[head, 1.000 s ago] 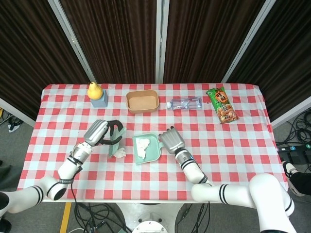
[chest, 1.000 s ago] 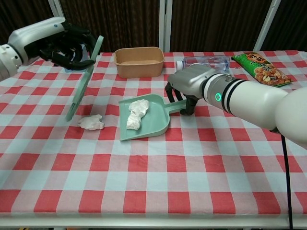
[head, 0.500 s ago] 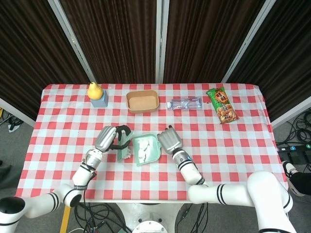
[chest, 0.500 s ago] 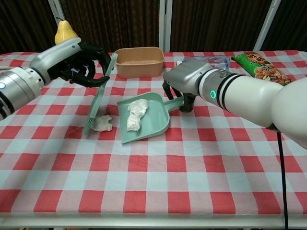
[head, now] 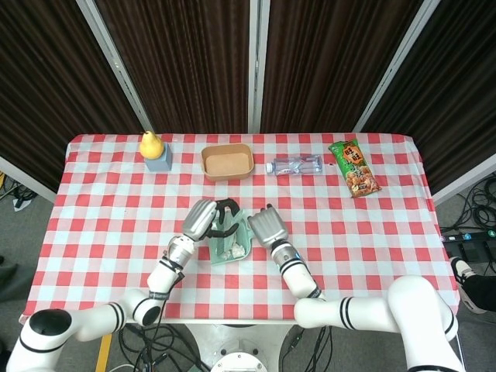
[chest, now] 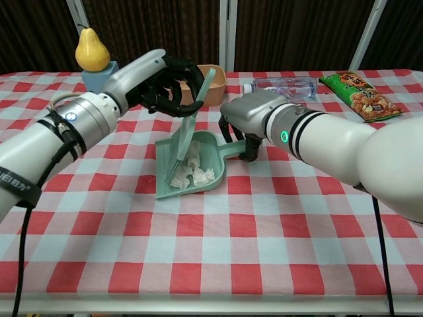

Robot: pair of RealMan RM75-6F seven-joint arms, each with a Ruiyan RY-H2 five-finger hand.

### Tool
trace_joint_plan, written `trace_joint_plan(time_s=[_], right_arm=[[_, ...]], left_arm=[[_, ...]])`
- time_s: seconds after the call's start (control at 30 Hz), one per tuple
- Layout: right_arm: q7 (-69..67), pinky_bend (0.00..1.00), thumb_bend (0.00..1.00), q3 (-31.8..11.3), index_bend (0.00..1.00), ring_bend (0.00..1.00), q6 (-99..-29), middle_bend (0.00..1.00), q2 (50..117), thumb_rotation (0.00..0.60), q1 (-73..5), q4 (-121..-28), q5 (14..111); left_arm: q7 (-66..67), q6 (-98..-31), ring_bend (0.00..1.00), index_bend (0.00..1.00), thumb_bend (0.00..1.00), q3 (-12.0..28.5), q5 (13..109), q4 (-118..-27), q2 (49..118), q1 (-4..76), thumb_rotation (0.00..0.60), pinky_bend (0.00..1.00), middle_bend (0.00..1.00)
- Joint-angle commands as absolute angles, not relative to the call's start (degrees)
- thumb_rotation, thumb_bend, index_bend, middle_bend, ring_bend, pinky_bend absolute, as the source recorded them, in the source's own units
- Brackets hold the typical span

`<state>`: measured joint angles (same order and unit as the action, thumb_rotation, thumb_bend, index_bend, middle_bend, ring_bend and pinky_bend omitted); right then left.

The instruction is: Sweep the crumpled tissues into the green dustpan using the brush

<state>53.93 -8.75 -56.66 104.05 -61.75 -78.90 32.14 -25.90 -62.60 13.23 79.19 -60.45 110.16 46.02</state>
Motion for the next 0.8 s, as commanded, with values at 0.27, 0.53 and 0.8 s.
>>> trace_joint_plan(time_s=[0.27,0.53,0.8], right_arm=[[53.0,0.25,0.39,-8.6,0.65,0.35,-56.2,0.58,104.1,0.600,-61.2,-78.0,33.0],[52.3,0.25,0.39,-8.2,0.65,0.35,-56.4,0.58,104.2,0.600,-60.4,-77.6,33.5],[50.5,0.24,0.38,-8.3,0.65,0.35,-57.2,0.58,103.3,0.600,-58.9,-77.8,34.7]], left_arm=[[-24.5,-63.1,0.66,0.52,0.43,16.1,79.4,-61.4,109.9,48.0,0.600,0.86,0.57],[-23.4,-66.1,0.66,0.52,0.43,15.2,81.3,-62.7,106.1,46.3,0.600,0.86,0.57],[-20.0,-69.4,0.66,0.52,0.43,12.0,83.8,-64.0,98.5,42.5,0.600,0.86,0.57]])
